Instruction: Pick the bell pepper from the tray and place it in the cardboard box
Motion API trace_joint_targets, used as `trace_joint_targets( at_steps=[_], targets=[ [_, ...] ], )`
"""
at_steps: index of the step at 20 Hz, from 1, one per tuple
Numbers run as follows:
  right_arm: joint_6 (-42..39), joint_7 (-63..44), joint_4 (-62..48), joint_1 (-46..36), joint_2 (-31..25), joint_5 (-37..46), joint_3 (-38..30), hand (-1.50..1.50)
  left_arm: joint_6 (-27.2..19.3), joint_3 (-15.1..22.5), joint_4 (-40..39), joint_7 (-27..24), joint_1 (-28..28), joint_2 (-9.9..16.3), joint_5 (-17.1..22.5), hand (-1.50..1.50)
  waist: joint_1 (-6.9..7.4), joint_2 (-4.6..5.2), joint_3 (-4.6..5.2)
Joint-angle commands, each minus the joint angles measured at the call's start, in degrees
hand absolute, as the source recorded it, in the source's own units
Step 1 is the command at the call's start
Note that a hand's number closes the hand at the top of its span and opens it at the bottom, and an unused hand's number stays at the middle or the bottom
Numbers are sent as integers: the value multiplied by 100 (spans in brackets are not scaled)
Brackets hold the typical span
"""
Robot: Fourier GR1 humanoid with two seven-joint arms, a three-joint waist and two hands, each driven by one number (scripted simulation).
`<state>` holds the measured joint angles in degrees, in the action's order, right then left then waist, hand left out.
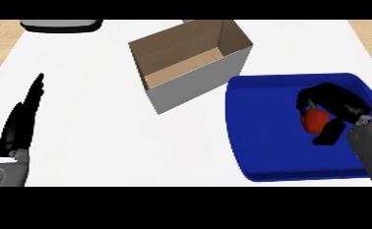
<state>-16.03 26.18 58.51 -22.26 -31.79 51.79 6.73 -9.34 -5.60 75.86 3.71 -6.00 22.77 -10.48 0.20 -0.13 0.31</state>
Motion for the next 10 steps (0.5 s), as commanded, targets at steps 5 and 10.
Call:
trace_joint_targets(
  at_steps=[5,10],
  targets=[
    [541,-1868,1127,434,630,74,-496,150,-7,-200,-113,-69,35,29,12,0,-221,-40,-15],
    [1113,-3727,2273,1050,1127,553,-660,150,102,-336,64,-4,346,154,139,0,-371,-140,-1]
  ],
)
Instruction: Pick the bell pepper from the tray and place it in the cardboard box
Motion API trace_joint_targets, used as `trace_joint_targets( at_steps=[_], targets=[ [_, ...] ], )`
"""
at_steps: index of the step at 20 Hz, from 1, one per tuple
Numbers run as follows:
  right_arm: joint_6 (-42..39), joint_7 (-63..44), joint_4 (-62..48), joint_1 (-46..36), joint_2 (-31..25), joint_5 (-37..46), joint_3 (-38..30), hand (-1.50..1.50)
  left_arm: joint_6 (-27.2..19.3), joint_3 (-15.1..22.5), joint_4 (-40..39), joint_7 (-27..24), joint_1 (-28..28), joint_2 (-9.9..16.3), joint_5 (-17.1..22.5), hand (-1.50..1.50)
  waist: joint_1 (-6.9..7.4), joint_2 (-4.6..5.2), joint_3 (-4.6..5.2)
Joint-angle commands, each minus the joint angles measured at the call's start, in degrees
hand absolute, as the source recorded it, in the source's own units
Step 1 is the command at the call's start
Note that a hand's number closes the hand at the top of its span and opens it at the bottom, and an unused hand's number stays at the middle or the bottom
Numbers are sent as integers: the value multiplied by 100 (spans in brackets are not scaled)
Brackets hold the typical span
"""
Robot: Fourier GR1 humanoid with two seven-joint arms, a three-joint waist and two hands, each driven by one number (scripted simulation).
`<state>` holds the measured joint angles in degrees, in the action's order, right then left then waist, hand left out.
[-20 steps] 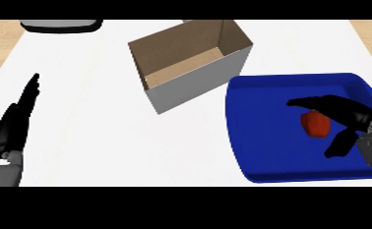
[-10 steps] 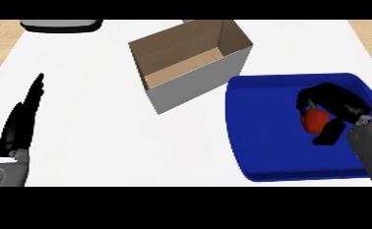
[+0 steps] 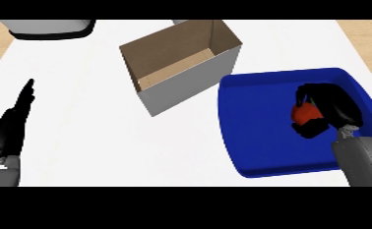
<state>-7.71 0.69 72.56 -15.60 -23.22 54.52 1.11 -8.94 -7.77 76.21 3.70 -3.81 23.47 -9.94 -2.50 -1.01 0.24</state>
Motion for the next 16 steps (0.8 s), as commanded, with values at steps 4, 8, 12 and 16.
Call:
trace_joint_targets(
  at_steps=[4,8,12,16],
  targets=[
    [134,-2189,2619,816,647,636,202,150,95,-175,87,-132,227,136,92,0,-15,-26,-1],
    [135,-2359,4095,874,657,1026,586,150,188,-223,-44,-136,71,167,142,0,59,20,-10],
    [-737,-2964,4809,109,886,1060,869,150,142,12,132,79,-151,19,-56,0,210,71,-16],
    [-1383,-3372,4688,-600,1386,879,1147,150,415,-33,234,223,-208,82,41,0,280,89,-20]
  ],
)
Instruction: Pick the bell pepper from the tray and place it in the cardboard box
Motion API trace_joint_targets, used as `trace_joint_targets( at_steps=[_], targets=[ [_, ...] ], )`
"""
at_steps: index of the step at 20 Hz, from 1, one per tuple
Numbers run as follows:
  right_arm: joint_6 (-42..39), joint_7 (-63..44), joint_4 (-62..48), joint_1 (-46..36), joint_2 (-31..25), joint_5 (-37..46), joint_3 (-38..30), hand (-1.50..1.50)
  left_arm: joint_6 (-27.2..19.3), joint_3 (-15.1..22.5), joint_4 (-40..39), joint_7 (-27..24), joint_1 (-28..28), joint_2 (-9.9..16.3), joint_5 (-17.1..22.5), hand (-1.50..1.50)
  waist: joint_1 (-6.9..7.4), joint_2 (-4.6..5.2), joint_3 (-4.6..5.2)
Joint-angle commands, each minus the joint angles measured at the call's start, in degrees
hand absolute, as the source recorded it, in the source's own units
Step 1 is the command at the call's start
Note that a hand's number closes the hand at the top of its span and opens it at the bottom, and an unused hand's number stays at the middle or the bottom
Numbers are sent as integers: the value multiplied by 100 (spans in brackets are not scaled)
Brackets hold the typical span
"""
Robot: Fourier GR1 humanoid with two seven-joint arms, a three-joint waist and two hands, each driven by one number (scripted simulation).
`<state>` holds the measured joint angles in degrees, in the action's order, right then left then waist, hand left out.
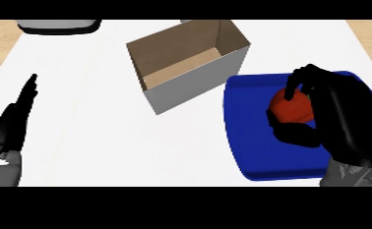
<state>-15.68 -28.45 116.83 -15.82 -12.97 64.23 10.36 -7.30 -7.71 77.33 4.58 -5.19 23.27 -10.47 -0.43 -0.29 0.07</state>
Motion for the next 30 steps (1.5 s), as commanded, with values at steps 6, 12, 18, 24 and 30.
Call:
trace_joint_targets(
  at_steps=[6,12,18,24,30],
  targets=[
    [278,-713,-1255,-1724,1270,-275,-5,150,310,-88,80,30,-95,55,111,0,140,39,-8],
    [979,-1194,-2988,-3447,1291,-835,-403,150,148,-60,-275,-227,-257,-85,-78,0,187,59,-4],
    [1746,-965,-4976,-4442,1296,-1350,-872,150,109,74,-46,-7,-188,-182,-238,0,240,71,-5],
    [2720,-109,-6838,-4936,1297,-1583,-1039,150,199,-131,-126,-106,-214,-124,-109,0,256,83,-6],
    [3820,-221,-8458,-5482,1297,-1557,-976,150,114,40,-525,-337,-521,-286,-312,0,329,120,-2]
  ],
)
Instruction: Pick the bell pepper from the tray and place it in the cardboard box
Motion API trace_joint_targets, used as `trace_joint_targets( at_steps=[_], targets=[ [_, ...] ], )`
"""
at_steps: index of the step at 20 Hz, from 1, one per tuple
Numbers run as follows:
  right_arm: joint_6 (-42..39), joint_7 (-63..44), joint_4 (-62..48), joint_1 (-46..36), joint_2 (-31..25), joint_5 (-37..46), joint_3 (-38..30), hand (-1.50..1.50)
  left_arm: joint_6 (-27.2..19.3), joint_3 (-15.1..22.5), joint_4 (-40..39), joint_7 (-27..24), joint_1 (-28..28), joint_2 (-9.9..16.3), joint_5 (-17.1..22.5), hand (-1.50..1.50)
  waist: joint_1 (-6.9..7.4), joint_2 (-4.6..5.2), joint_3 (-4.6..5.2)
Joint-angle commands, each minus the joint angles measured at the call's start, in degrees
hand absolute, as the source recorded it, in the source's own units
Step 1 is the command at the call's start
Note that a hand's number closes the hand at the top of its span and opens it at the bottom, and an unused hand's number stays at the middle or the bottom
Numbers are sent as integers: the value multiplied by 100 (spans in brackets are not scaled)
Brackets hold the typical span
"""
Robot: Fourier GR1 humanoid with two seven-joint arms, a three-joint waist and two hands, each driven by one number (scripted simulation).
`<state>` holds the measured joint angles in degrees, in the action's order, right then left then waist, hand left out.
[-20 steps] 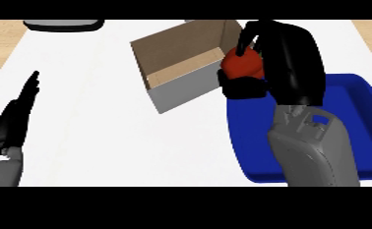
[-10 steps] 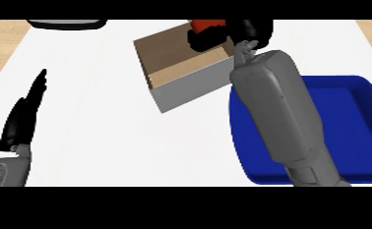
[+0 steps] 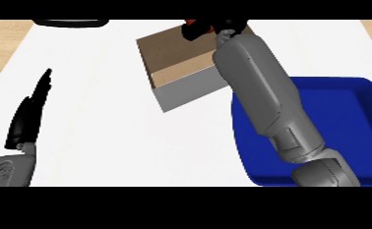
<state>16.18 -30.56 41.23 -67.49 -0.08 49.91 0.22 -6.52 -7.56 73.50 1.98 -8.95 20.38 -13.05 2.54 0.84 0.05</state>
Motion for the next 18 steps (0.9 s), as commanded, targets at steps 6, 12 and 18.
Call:
trace_joint_targets(
  at_steps=[6,12,18],
  targets=[
    [803,273,-1823,-620,7,-905,-586,-150,83,168,295,113,31,-73,-92,0,219,40,-5],
    [1490,1320,-2163,-648,7,-1153,-648,-150,36,58,35,-80,-86,-81,-79,0,194,62,-2],
    [2158,2096,-1828,-646,-162,-1550,-1173,-150,59,-40,114,1,-26,-10,-50,0,83,38,-8]
  ],
)
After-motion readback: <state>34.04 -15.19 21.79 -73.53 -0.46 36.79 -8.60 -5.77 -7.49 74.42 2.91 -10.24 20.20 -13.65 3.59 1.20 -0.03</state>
